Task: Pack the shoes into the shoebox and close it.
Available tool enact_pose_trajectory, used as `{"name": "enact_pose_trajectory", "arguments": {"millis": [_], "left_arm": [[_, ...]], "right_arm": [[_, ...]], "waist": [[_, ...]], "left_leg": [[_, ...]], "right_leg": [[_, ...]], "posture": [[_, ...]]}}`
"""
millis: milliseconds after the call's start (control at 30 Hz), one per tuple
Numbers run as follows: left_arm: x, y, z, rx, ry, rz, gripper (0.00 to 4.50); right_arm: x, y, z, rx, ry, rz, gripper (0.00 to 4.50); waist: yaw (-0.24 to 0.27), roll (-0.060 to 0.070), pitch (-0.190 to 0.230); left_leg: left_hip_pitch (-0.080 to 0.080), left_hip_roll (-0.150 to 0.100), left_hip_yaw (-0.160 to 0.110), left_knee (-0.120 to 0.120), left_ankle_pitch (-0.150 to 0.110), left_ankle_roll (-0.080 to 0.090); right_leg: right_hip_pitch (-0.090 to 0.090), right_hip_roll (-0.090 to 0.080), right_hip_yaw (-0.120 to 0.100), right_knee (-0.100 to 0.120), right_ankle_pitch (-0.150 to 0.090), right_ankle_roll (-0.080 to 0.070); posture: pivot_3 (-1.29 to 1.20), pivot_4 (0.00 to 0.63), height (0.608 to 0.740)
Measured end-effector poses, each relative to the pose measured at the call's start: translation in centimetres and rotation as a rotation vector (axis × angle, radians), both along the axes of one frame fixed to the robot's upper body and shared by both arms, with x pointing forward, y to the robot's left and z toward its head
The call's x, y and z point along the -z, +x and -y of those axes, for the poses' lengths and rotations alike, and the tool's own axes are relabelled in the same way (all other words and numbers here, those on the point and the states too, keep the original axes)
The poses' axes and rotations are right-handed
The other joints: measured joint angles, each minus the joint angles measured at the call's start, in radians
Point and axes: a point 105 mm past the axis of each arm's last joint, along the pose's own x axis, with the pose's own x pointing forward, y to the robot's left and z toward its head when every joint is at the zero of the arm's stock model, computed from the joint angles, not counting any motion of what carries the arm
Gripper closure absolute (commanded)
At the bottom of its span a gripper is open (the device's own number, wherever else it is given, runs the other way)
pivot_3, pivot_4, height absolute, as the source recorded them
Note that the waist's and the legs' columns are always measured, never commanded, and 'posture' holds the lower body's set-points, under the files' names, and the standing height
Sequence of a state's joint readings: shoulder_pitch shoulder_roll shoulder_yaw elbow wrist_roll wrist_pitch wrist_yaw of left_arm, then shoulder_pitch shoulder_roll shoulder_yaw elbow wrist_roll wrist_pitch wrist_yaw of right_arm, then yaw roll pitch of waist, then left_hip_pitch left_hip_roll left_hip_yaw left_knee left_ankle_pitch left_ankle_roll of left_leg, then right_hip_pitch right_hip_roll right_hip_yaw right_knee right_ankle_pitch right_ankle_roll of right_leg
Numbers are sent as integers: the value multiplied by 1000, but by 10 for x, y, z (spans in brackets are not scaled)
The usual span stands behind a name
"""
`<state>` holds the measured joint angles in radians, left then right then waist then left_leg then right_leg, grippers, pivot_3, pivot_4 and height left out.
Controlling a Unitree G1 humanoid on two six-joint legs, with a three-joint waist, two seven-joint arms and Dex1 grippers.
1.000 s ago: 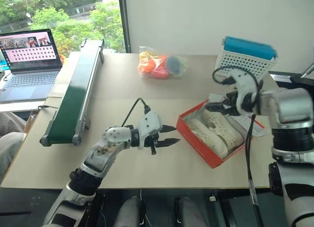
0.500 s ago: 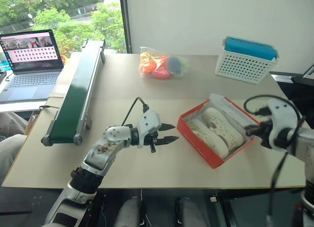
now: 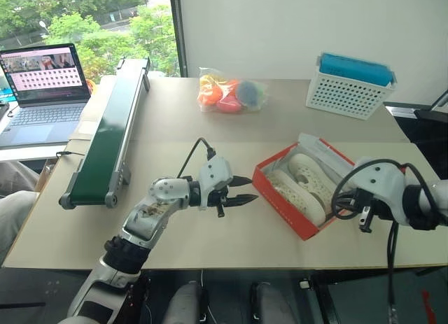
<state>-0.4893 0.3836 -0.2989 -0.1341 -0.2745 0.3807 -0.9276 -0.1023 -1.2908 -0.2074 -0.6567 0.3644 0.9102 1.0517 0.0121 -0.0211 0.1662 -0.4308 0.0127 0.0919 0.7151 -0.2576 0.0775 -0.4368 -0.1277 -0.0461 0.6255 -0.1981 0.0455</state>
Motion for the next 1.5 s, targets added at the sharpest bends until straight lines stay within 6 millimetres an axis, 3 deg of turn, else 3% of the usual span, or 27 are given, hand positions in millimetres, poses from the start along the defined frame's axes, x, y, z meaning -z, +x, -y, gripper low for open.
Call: {"name": "enact_pose_trajectory", "arguments": {"millis": [133,367,667,767,1033,1300,1433,1500], "left_arm": [[0,0,0,-5,-1,0,2456],[5,-2,-2,-22,1,-22,2456],[3,-4,-2,-31,6,-20,2456],[3,-4,-3,-38,12,-24,2456],[4,-4,-3,-45,18,-34,2456],[4,-4,-3,-46,19,-34,2456],[3,-4,-3,-46,15,-32,2456],[2,-3,-3,-51,13,-29,2456]], "right_arm": [[4,-6,-8,-149,-66,-21,1065],[33,-4,-5,-376,-263,-16,1065],[58,4,-6,-431,-323,-19,1065],[60,5,-6,-415,-307,-32,1743],[65,7,-10,-380,-263,-47,4462],[65,9,-16,-356,-241,-33,4462],[65,18,-31,-355,-199,3,4462],[64,34,-45,-346,-159,35,4462]], "waist": [[0,0,0],[0,0,0],[1,0,0],[0,0,0],[1,0,0],[0,0,0],[-5,-1,-1],[-12,-2,-1]], "left_leg": [[0,0,0,0,0,0],[0,0,1,0,1,-1],[0,0,1,1,3,-5],[0,0,1,1,3,-5],[0,0,1,1,3,-5],[0,0,1,2,3,-5],[2,0,1,1,2,-3],[5,1,1,1,2,-4]], "right_leg": [[0,0,0,0,0,0],[-1,-1,0,0,0,0],[0,-1,0,0,0,0],[0,-1,0,0,0,0],[0,-1,0,1,0,0],[0,-1,0,1,0,0],[1,0,0,1,0,-1],[3,1,0,1,1,-1]], "posture": [[0,150,705],[0,150,705],[0,150,705],[0,150,705],[0,150,705],[0,150,705],[0,150,705],[0,150,705]]}}
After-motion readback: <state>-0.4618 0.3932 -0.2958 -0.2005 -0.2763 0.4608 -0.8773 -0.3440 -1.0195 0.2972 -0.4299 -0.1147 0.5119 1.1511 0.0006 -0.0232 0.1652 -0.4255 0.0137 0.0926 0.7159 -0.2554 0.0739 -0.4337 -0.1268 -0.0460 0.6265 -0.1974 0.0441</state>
